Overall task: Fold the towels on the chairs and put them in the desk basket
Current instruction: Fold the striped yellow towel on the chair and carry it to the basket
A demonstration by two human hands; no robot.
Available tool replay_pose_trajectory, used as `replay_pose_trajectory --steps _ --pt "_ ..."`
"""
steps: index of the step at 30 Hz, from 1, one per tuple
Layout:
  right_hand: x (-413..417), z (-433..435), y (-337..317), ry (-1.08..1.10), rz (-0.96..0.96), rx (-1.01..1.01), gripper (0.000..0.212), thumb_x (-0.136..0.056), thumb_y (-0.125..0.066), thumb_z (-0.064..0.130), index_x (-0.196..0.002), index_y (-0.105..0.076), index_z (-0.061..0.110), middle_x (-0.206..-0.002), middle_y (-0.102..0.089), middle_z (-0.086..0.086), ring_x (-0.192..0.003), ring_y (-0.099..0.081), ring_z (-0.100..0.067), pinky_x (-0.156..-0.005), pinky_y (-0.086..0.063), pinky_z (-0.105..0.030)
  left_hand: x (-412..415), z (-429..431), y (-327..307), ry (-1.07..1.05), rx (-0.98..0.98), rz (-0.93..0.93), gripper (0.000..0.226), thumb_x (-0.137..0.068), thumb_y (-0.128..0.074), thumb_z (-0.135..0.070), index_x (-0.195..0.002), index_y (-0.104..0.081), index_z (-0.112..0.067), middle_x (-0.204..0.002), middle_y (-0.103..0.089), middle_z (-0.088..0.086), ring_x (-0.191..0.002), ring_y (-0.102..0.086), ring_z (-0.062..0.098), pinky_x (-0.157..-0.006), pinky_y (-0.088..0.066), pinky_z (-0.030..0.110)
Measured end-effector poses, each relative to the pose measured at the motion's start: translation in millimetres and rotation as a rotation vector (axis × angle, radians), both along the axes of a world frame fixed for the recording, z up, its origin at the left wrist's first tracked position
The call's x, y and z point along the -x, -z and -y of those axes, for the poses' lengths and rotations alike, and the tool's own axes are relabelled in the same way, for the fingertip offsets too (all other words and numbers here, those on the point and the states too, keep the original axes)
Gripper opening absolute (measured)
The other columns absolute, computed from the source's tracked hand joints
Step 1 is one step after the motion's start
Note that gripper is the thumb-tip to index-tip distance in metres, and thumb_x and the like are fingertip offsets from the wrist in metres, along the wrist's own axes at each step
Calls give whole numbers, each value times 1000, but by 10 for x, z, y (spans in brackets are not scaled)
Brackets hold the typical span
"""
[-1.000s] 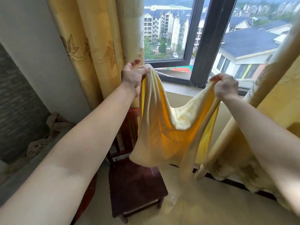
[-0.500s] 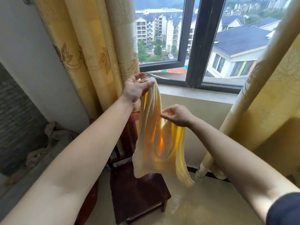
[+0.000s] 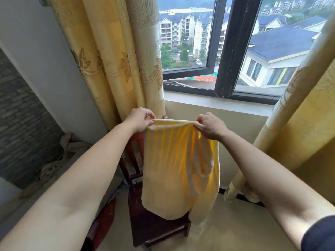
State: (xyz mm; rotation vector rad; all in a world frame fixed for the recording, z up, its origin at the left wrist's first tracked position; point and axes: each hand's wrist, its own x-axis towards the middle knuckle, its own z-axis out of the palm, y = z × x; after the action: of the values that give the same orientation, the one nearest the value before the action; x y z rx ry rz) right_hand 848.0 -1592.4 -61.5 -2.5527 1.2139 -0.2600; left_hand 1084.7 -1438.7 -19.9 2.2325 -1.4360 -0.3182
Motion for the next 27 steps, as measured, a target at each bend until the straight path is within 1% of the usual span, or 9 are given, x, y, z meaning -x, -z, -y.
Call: replay_pose_trajectory --steps 3,6,9,10,13,15,18,22,27 --pt "47 -16 34 -15 36 -31 35 -99 -49 45 -113 -69 20 -116 -61 -11 -112 -58 -28 -96 -48 -39 -30 -59 93 -6 -23 -25 14 -94 -65 -24 -105 -72 -23 -102 -71 3 -94 -62 19 -80 -44 27" --pt "206 102 16 -1 92 -106 29 -98 -54 28 -115 -72 12 -121 -68 -10 -117 -60 -30 -98 -45 -36 -162 -111 171 -56 -87 68 15 -95 -61 -23 -107 -71 -21 -107 -70 3 -98 -62 22 -81 -45 28" --pt "492 323 20 90 104 -289 27 -92 -47 20 -88 -67 3 -94 -64 -13 -99 -58 -31 -80 -43 -34 -346 -212 271 -170 -135 157 16 -95 -59 -20 -106 -71 -18 -111 -68 9 -102 -61 28 -81 -46 31" --pt "599 385 34 127 85 -302 26 -92 -45 14 -87 -67 2 -92 -62 -13 -100 -58 -31 -78 -42 -33 -395 -254 307 -205 -156 196 16 -96 -58 -19 -106 -71 -18 -111 -67 12 -103 -61 30 -81 -47 32" --pt "940 594 155 303 -53 -186 33 -90 -46 -1 -117 -66 -5 -124 -64 -21 -120 -57 -37 -95 -45 -34 -519 -412 439 -301 -231 355 20 -95 -53 -8 -106 -69 -13 -110 -64 19 -103 -60 38 -82 -50 39" --pt "1212 698 244 460 -144 -31 28 -88 -50 -4 -111 -66 -7 -119 -64 -26 -113 -60 -41 -86 -49 -36 -644 -577 542 -376 -292 434 23 -89 -50 1 -102 -66 -8 -108 -63 22 -102 -60 41 -81 -51 41" --pt "1608 827 387 653 -215 86 26 -91 -49 -6 -110 -65 -9 -109 -64 -28 -102 -64 -44 -80 -54 -41 -844 -811 719 -516 -358 439 24 -88 -49 2 -103 -67 -5 -108 -63 25 -102 -60 43 -82 -52 42" --pt "1718 877 530 652 -211 175 26 -93 -44 -6 -109 -65 -10 -105 -64 -30 -99 -65 -45 -80 -56 -44 -897 -905 932 -581 -362 366 28 -87 -50 1 -106 -69 -6 -107 -64 24 -102 -61 43 -83 -53 42" --pt "1534 794 528 588 -198 105 32 -94 -49 20 -115 -70 7 -124 -54 -22 -110 -60 -42 -95 -51 -42 -824 -784 1072 -425 -420 212 26 -84 -54 0 -101 -72 -7 -108 -68 21 -106 -61 40 -90 -51 40"
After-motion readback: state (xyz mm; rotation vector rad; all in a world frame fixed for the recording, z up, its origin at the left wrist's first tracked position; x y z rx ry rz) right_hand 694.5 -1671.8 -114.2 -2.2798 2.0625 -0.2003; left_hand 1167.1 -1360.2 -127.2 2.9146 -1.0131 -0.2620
